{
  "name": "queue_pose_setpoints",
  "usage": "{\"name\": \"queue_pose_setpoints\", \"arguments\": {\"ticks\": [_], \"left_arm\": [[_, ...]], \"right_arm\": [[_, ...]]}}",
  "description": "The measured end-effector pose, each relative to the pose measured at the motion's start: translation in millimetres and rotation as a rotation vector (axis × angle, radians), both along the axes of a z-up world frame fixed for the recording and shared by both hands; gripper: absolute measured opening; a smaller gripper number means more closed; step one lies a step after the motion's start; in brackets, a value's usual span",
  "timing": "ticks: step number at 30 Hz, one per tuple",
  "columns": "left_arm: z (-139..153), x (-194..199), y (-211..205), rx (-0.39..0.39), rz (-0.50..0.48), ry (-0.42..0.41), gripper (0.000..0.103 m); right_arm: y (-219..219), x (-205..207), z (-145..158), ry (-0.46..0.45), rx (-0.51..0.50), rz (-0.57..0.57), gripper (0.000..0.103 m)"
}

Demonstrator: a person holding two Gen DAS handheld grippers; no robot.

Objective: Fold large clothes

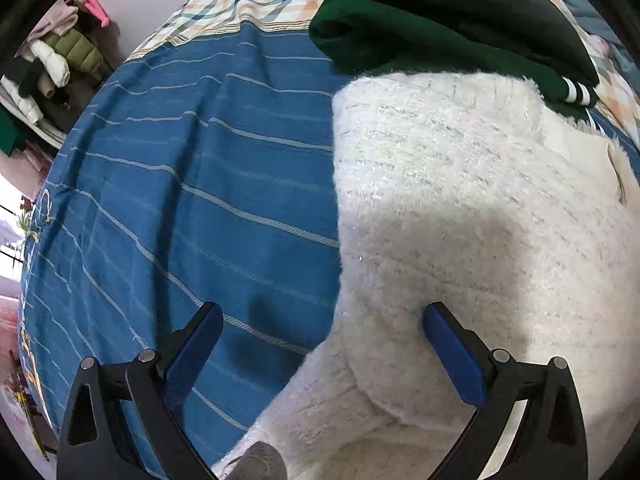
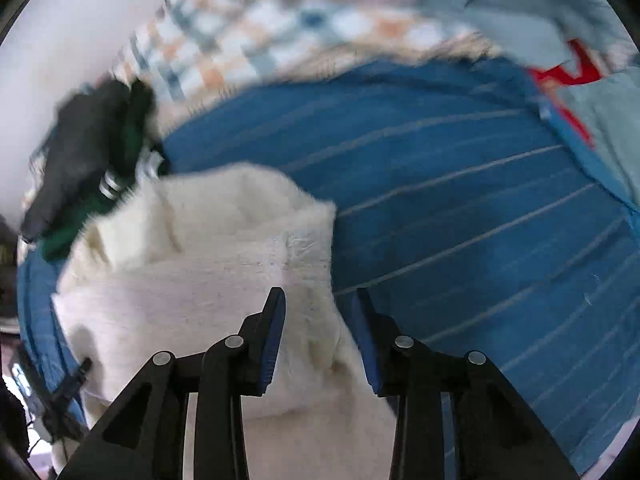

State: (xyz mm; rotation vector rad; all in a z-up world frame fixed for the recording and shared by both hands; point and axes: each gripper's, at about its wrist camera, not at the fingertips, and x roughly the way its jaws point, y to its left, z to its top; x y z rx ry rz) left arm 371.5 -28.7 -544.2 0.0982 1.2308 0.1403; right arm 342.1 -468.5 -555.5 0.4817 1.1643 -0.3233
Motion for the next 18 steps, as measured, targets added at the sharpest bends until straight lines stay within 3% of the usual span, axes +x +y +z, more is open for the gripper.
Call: {"name": "queue_pose_setpoints", "arguments": {"ticks": [3, 4, 5, 6, 7, 8, 9, 12, 16, 18], "left_arm": [[-5.4, -0.4, -2.8, 0.008, -0.007, -0.006, 0.103], [-9.3, 1.3, -5.6, 0.008, -0.008, -0.009, 0.103], [-13.2, 3.8, -8.6, 0.004, -0.010, -0.016, 0.103], [-14.4, 7.6, -12.1, 0.005, -0.012, -0.018, 0.103], [-16.5, 10.7, -16.2, 0.010, -0.020, -0.026, 0.103], [-16.2, 12.7, -20.5, 0.010, -0.031, -0.041, 0.103], [-16.8, 13.1, -23.6, 0.016, -0.042, -0.062, 0.103], [-19.6, 12.7, -25.1, 0.002, -0.035, -0.094, 0.103], [-23.0, 13.3, -10.8, -0.097, 0.049, -0.080, 0.103], [-22.6, 14.9, -8.6, -0.102, 0.065, -0.058, 0.103]], "right_arm": [[18.4, -6.8, 5.1, -0.081, 0.107, 0.087, 0.036], [22.2, -1.0, -6.5, -0.062, 0.156, 0.125, 0.035], [24.8, 6.3, -20.6, -0.020, 0.165, 0.135, 0.026], [22.5, 9.3, -32.0, 0.009, 0.168, 0.136, 0.017], [17.8, 18.4, -51.8, 0.061, 0.170, 0.130, 0.015], [12.3, 27.1, -67.7, 0.114, 0.135, 0.111, 0.005], [6.5, 34.9, -80.9, 0.141, 0.134, 0.100, 0.002], [-1.1, 54.1, -104.2, 0.216, 0.145, 0.106, 0.000], [12.2, 71.1, -107.2, 0.285, 0.049, 0.203, 0.000], [11.6, 74.3, -107.1, 0.301, 0.051, 0.234, 0.000]]}}
